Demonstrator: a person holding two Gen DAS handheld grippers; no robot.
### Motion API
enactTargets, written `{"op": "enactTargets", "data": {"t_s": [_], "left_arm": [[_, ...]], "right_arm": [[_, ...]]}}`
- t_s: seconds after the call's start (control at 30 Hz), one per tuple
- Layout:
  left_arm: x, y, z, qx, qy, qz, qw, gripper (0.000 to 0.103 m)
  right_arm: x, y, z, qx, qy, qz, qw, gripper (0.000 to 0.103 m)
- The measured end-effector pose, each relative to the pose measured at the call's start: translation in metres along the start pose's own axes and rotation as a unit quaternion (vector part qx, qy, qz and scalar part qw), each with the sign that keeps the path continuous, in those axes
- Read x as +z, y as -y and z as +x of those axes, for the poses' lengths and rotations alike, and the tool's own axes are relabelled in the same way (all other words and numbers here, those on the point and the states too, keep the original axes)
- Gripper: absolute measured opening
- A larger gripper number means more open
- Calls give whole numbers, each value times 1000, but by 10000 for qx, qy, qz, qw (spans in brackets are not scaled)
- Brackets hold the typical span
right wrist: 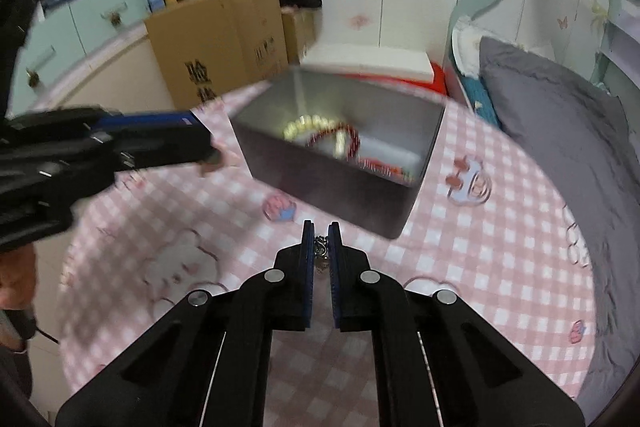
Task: Organize jewelry
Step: 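Carry both chains over the tin box and open both tools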
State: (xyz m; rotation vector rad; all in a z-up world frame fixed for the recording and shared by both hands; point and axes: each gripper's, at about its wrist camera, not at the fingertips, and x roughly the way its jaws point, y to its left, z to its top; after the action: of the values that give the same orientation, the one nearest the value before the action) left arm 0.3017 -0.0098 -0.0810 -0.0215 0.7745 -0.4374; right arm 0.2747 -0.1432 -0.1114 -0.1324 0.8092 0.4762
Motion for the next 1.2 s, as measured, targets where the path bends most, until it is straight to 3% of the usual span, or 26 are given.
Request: {"op": "enactTargets", "data": {"t_s": [0.27, 0.53, 1.2], "left_arm": [[27, 3, -6, -141, 127, -9, 9998, 15], [52, -8, 10, -128, 26, -145, 9998, 15], [46, -22, 90, 361, -695, -237, 9966, 16]], "right_arm": [[34, -2, -44, 154, 521, 10, 9985, 5], [63, 4, -42, 31, 727, 31, 9973, 5], [67, 21, 10, -6, 358, 256, 9990, 5]]}}
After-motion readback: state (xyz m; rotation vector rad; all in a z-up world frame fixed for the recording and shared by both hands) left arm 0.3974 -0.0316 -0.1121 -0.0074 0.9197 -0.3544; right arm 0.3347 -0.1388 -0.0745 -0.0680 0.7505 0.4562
